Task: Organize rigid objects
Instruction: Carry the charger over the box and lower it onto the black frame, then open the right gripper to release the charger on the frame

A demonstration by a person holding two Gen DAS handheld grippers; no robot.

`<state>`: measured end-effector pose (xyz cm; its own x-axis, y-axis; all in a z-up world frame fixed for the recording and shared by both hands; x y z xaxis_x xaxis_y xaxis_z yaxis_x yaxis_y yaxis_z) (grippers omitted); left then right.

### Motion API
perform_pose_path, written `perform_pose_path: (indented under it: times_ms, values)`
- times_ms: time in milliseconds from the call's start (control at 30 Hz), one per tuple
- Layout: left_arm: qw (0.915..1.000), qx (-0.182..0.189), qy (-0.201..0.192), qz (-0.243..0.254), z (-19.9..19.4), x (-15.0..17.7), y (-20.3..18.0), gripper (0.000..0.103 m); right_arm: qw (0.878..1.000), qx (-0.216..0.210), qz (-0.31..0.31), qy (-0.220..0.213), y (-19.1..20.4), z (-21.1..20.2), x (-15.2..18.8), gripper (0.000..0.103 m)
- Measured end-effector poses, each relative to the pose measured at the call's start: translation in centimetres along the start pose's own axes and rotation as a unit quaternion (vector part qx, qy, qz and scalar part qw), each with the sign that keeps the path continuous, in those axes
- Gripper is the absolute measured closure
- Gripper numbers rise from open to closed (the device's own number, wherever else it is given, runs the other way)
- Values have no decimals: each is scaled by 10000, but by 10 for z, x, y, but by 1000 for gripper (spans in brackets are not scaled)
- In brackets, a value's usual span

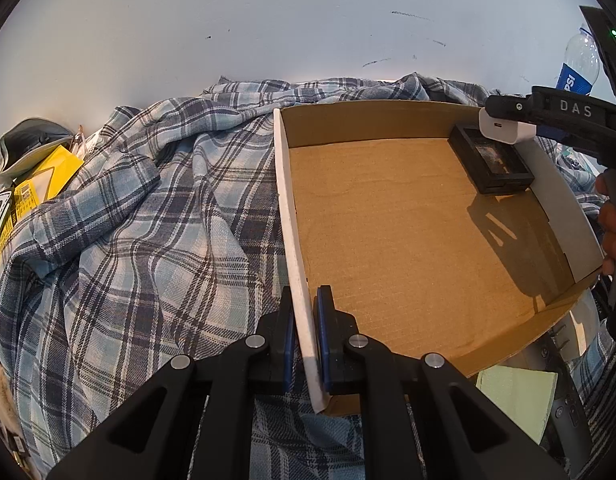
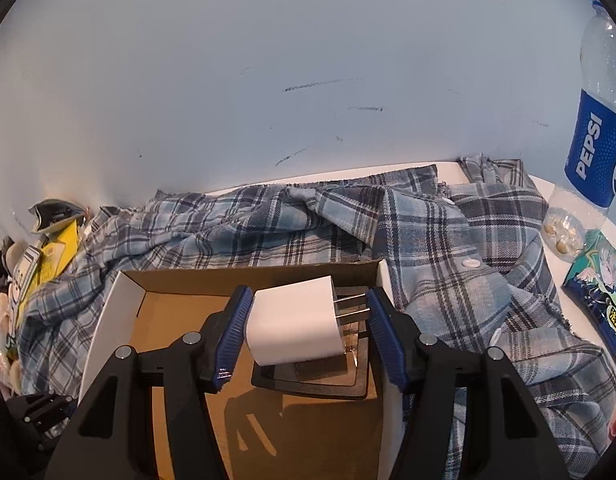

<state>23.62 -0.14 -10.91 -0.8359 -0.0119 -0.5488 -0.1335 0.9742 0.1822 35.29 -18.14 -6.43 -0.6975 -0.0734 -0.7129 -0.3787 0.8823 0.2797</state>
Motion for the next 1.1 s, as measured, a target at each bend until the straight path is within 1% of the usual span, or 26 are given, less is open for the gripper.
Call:
perform_pose_path:
  times_ms: [67, 200, 267, 567, 667, 700, 733, 767, 800, 833, 867, 900, 967, 1100]
  values:
    - [10000, 3, 1, -2, 0, 0, 0, 93, 9999, 68, -70, 77, 3, 3, -1, 45]
    - [10000, 9, 3, -7, 0, 0, 0, 93, 9980, 428, -423, 214, 9, 10, 4, 45]
    - [10000, 8, 2, -7, 0, 0, 0, 93, 9972, 509, -491, 261, 10, 14, 5, 45]
    - [10000, 6, 3, -6, 0, 0, 0, 93, 9975, 398, -504, 304, 9, 19, 5, 45]
    - [10000, 3, 1, -5, 0, 0, 0, 93, 9972, 377, -526, 379, 11, 22, 6, 44]
    - [10000, -3, 4, -2, 0, -1, 0, 93, 9971, 372, -554, 372, 12, 22, 6, 43]
    - [10000, -5, 0, 0, -1, -1, 0, 93, 9973, 338, -554, 346, 13, 21, 5, 36]
    - [10000, -5, -1, 0, -1, -1, 0, 93, 9977, 300, -548, 276, 14, 19, 3, 31]
    - [10000, 5, 2, -6, -1, -1, 0, 93, 9981, 256, -544, 134, 16, 14, 0, 23]
    - [10000, 8, 4, -8, -1, -1, 0, 93, 9982, 227, -561, -13, 18, 9, -3, 18]
    - [10000, 7, 3, -7, -1, -1, -1, 93, 9980, 219, -584, -121, 20, 4, -6, 7]
    - [10000, 1, 1, -4, -1, -1, -1, 93, 9977, 214, -608, -224, 22, -1, -8, 1]
    - [10000, 2, 1, -4, -1, -1, -1, 93, 9967, 216, -687, -378, 26, -9, -12, 1]
    - [10000, 1, 0, -3, -1, -1, -1, 93, 9954, 269, -753, -527, 27, -16, -15, 1]
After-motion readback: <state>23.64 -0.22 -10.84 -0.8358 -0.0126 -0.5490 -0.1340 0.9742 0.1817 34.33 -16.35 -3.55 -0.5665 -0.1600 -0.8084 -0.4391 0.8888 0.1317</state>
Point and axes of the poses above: each gripper's, at about its wrist camera, not at the fingertips, and z roughly the way its jaws point, y to its left, x to its underside, the point moved 7 cm from there along z, roughly the way its jaws point, and after that the axes turned 10 degrees about -x, right-handed, at the moved point
